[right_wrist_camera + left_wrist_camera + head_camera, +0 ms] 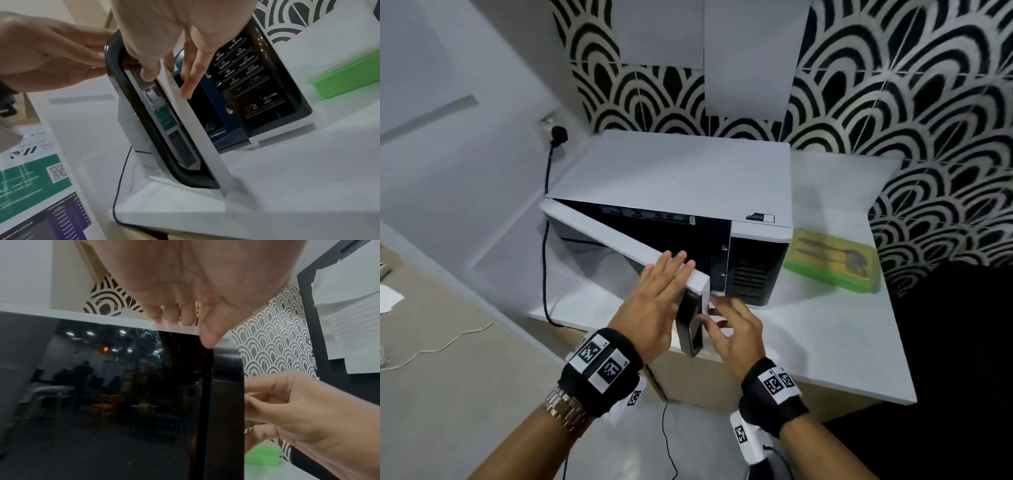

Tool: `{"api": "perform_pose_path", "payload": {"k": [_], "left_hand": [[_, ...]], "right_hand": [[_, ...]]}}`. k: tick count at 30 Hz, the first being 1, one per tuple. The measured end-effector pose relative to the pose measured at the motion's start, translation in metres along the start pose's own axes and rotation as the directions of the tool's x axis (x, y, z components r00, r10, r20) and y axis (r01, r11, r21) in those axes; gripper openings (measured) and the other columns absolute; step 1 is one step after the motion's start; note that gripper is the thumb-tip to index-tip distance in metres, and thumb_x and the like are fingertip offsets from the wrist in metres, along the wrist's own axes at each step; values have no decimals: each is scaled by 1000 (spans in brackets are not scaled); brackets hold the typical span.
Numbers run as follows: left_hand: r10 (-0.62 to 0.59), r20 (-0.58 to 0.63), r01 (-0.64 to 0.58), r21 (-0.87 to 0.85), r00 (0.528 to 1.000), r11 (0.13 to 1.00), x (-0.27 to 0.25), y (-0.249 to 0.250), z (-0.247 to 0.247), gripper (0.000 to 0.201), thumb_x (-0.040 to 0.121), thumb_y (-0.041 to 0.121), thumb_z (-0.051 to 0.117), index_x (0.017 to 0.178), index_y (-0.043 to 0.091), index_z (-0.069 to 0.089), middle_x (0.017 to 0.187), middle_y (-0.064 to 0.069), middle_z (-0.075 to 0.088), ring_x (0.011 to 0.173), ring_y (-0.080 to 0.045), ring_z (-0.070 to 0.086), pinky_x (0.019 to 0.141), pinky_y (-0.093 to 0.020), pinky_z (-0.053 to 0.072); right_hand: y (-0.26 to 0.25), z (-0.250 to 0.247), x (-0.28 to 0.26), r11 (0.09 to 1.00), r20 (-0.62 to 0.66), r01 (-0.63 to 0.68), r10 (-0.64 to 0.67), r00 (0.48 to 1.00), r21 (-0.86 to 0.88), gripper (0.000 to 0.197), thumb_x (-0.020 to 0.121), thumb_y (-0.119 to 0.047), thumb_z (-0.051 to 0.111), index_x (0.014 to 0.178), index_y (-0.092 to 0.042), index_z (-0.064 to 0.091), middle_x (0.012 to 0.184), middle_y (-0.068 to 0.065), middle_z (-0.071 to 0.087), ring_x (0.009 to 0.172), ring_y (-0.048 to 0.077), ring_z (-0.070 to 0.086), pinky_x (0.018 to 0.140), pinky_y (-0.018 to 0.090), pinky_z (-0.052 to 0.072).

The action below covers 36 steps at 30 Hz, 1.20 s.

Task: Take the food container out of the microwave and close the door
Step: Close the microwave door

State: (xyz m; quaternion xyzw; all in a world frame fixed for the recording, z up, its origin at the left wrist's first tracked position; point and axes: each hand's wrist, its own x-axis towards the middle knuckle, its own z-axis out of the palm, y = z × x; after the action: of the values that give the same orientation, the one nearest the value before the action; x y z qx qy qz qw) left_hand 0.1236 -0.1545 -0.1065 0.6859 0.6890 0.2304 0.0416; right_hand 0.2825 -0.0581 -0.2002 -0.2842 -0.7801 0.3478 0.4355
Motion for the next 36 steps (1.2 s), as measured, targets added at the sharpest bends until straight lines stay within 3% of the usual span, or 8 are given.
{"api": "perform_pose_path", "payload": {"k": [7, 11, 14, 17, 21, 26, 31, 36], "left_hand": [[-9, 6, 9, 40, 1000, 999, 46, -5, 14, 70, 88, 9, 37, 153, 21, 12, 163, 1, 6, 150, -16, -7, 121, -38, 0], [-32, 3, 31, 72, 999, 997, 66, -5, 18, 74, 87, 11, 43, 153, 22, 11, 162, 0, 6, 150, -18, -4, 120, -37, 0], [-51, 5, 50, 93, 999, 994, 74, -5, 20, 74, 88, 15, 44, 153, 21, 11, 162, -1, 7, 150, -19, -3, 121, -38, 2], [-72, 6, 70, 120, 997, 990, 80, -5, 24, 72, 90, 18, 43, 153, 20, 10, 163, -2, 6, 150, -20, -3, 121, -41, 3], [-74, -11, 75, 122, 997, 990, 82, -5, 27, 64, 96, 36, 32, 153, 18, 10, 163, -2, 4, 150, -19, -5, 122, -42, 4], [-62, 18, 55, 278, 998, 959, 90, -12, 22, 83, 91, 65, 27, 153, 16, 1, 162, -2, -2, 150, -18, -7, 121, -42, -3], [-19, 90, -9, 299, 996, 954, 124, -28, 7, 74, 92, 54, 12, 152, 12, 8, 162, -6, 11, 150, -21, 7, 122, -43, 3], [38, 61, -55, 319, 997, 946, 128, -31, 10, 70, 94, 49, 20, 148, 4, 26, 156, -14, 29, 145, -28, 27, 118, -43, 18]], "right_hand": [[21, -8, 38, 998, -101, -3, -3, 995, -58, 15, 79, -11, 78, 91, -3, 76, 84, 7, 76, 75, 12, 68, 78, 6, 47], [33, -8, 55, 998, -113, -6, -1, 994, -60, 14, 81, -11, 76, 93, -2, 76, 85, 9, 76, 75, 15, 70, 74, 16, 54], [37, -7, 63, 998, -131, 5, -14, 991, -68, 12, 81, -8, 76, 92, -2, 76, 84, 9, 75, 73, 14, 68, 77, 8, 49], [39, -7, 68, 998, -146, 3, -13, 989, -70, 8, 82, -6, 75, 89, -3, 76, 81, 7, 74, 71, 14, 67, 72, 14, 52], [38, -3, 65, 996, -158, -17, 4, 987, -84, 8, 83, -8, 74, 89, -4, 75, 82, 6, 74, 71, 15, 68, 70, 21, 55], [37, -3, 65, 995, -156, -8, -7, 988, -97, 9, 84, -8, 72, 90, -2, 75, 81, 8, 74, 70, 17, 68, 71, 17, 53], [38, -3, 66, 996, -152, -45, 33, 988, -81, 10, 84, -12, 72, 92, -5, 73, 81, 5, 72, 68, 16, 67, 66, 30, 58], [39, -4, 68, 992, -180, -106, 94, 979, -61, 16, 84, -16, 74, 96, -7, 69, 78, 2, 70, 63, 12, 63, 64, 22, 56]]}}
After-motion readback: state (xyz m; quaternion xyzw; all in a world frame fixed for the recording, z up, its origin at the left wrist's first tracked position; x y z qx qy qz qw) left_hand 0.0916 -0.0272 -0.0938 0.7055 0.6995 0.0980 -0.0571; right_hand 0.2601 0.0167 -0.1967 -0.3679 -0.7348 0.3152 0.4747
